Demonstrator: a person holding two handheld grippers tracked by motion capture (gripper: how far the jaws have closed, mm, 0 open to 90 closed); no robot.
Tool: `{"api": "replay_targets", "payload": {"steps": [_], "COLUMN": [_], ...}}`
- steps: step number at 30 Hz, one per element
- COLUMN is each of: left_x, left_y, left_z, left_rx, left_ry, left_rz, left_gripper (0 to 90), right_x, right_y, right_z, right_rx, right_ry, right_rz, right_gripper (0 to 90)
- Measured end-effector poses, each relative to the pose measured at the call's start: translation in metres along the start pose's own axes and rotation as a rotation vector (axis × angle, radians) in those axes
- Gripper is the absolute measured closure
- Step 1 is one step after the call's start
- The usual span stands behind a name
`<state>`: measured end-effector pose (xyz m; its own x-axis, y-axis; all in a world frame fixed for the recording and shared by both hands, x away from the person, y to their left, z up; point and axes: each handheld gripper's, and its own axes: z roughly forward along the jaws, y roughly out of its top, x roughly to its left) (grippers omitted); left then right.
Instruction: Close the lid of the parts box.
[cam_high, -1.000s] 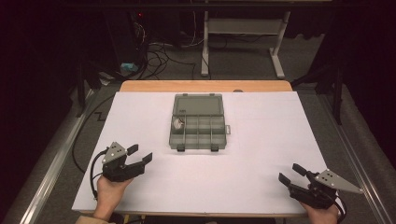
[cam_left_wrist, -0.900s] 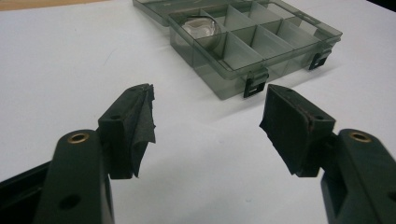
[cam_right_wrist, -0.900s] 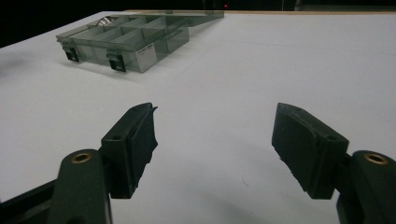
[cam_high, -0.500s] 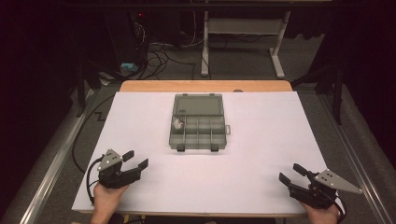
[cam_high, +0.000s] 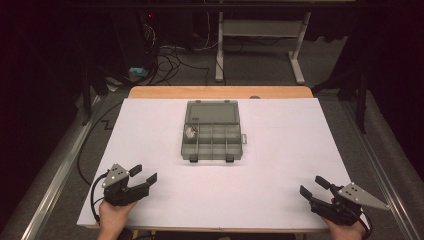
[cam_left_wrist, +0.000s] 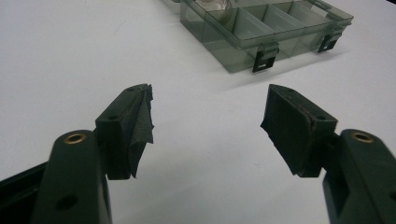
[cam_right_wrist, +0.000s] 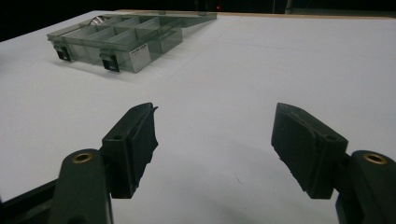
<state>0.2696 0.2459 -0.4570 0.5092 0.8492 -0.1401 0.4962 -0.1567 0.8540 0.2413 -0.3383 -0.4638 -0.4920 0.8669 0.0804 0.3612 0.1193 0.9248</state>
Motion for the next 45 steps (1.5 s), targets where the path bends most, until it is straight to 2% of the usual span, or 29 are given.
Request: {"api": "replay_targets", "payload": {"steps": [5, 8, 12, 15, 20, 27, 35, 45], "left_x": [-0.001, -0.002, 0.001, 0.002, 0.001, 0.002, 0.002, 0.002], "left_y": [0.003, 0.005, 0.005, 0.005, 0.005, 0.005, 0.005, 0.005], "left_z": [0.000, 0.004, 0.006, 0.005, 0.006, 0.007, 0.007, 0.007], "left_rx": [-0.016, -0.007, -0.005, -0.009, -0.005, -0.007, -0.006, -0.003], "left_ry": [0.004, 0.014, 0.011, 0.001, -0.002, -0.004, -0.005, -0.011], "left_rz": [0.007, 0.017, 0.006, -0.003, 0.008, -0.003, -0.003, 0.000], "left_gripper": [33.2, 33.1, 33.1, 33.0, 33.0, 33.0, 33.0, 32.4], "right_x": [0.007, 0.015, 0.021, 0.024, 0.031, 0.036, 0.040, 0.048], "right_y": [0.000, 0.000, 0.004, 0.006, 0.010, 0.013, 0.015, 0.018], "right_z": [0.001, -0.001, -0.002, 0.002, 0.007, 0.014, 0.019, 0.031], "right_rx": [-0.006, -0.014, -0.038, -0.036, -0.042, -0.047, -0.054, -0.028], "right_ry": [0.018, 0.036, 0.045, 0.047, 0.063, 0.091, 0.099, 0.139], "right_rz": [-0.014, -0.037, -0.061, -0.076, -0.078, -0.073, -0.079, -0.083], "right_gripper": [31.8, 32.1, 32.3, 32.2, 32.2, 32.2, 32.3, 32.6]}}
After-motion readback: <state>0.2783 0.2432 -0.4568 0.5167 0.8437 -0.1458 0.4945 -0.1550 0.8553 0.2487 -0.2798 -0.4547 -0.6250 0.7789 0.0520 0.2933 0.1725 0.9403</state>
